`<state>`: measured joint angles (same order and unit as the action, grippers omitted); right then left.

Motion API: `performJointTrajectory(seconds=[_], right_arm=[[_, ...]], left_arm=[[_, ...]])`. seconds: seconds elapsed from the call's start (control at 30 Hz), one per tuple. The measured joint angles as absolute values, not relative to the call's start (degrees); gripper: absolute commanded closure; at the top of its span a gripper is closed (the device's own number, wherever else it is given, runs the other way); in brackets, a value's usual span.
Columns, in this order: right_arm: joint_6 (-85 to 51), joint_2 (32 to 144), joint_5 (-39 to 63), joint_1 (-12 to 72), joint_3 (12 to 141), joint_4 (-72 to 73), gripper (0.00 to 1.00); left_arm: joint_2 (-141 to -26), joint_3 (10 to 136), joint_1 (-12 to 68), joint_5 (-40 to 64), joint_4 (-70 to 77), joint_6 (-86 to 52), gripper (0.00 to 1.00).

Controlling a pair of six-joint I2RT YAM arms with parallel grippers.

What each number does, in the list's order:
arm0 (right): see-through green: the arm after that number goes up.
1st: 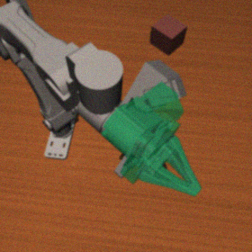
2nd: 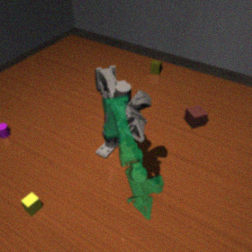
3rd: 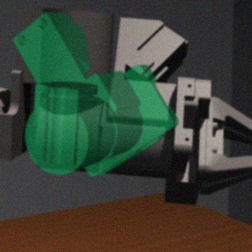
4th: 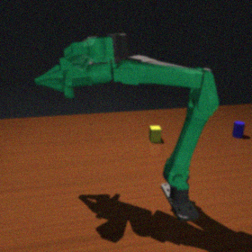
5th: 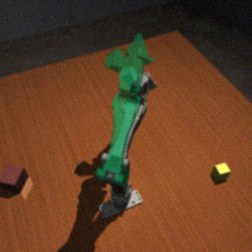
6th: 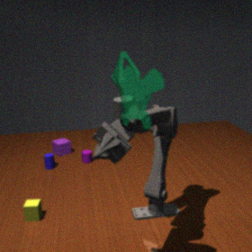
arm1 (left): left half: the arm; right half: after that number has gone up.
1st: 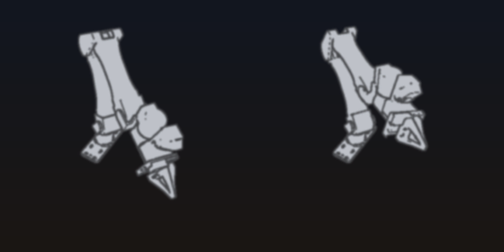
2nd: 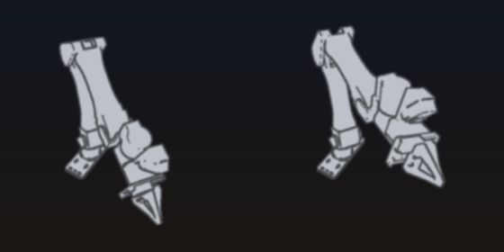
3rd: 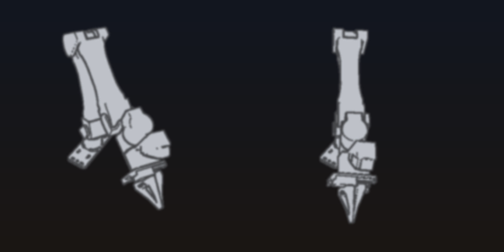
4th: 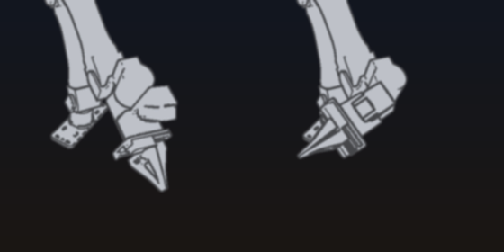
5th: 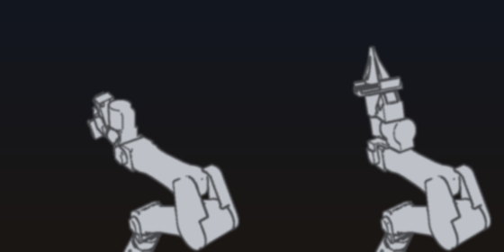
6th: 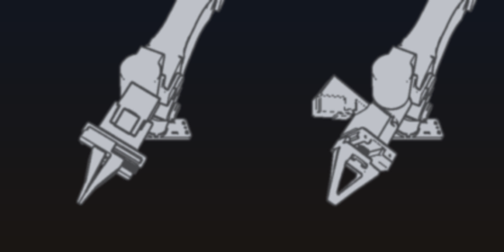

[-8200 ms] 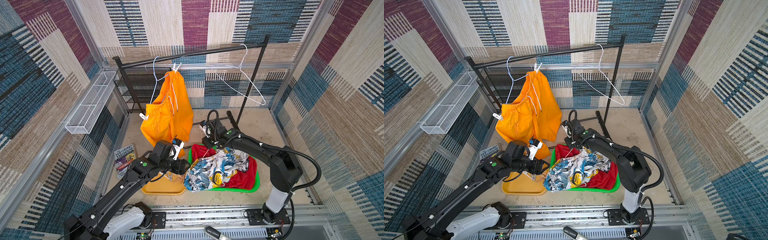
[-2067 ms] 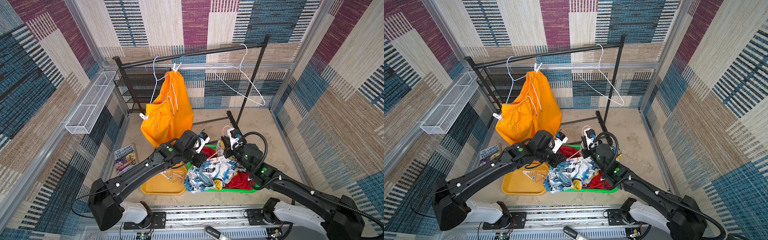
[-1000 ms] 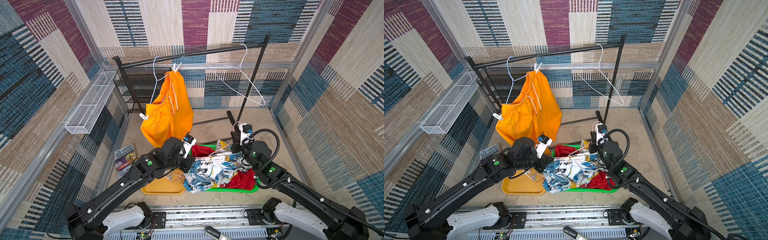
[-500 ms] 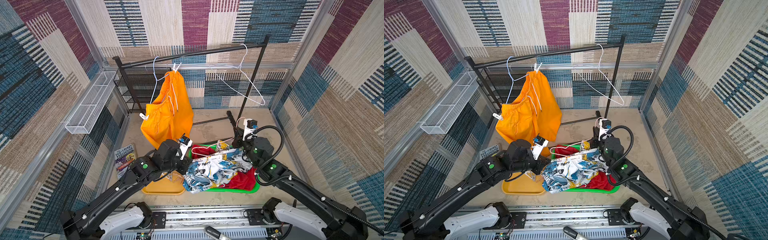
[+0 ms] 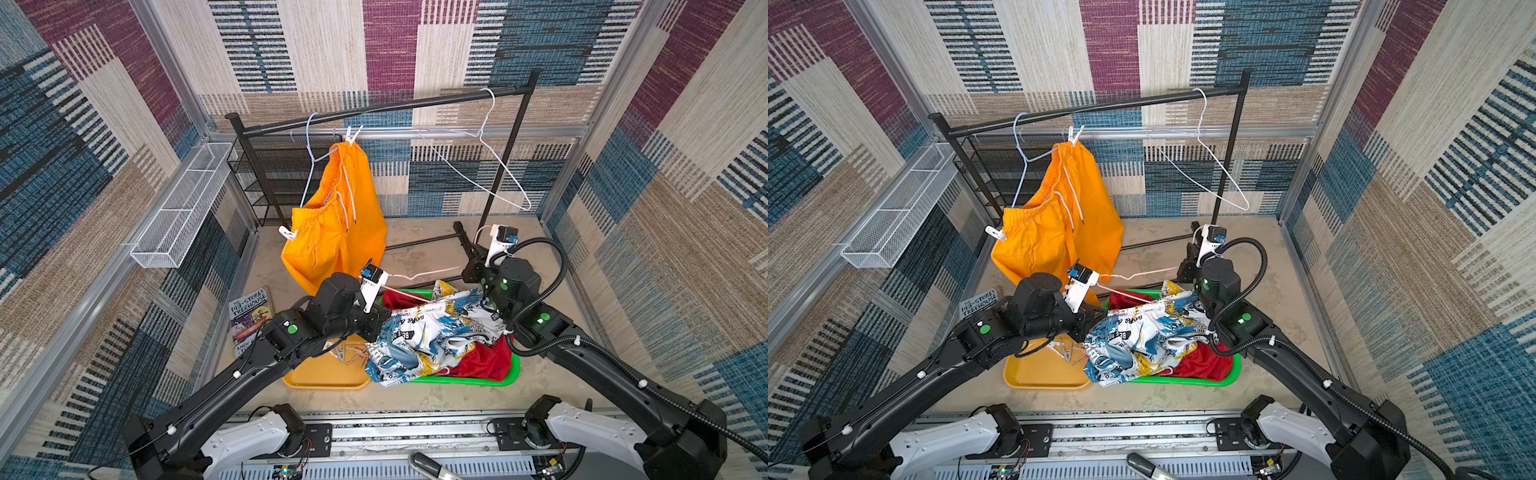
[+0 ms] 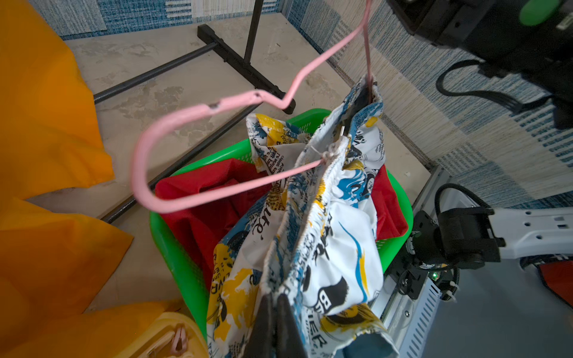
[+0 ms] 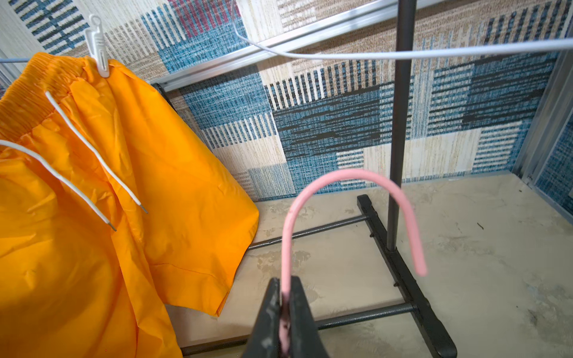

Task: Remove the clothespins securing shorts to the hanger
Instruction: Remove the shorts from the hanger.

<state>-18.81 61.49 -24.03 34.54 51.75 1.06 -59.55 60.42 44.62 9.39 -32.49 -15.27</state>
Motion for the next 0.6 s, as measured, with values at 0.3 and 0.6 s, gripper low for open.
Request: performJointTrajectory(seconds=[0.3,0.6], right_arm=[[-27.8,66.5,-24.6,34.5,59.2,-4.6,1.0],[-34.2,70.0,-24.6,34.5,65.1,-6.3,1.0]], left_arm=[[-60.0,58.5,44.6,11.6,-28.7,-15.2,1.0],[-59.9,56.9,44.6,14.7,-25.6,-15.0,1.0]])
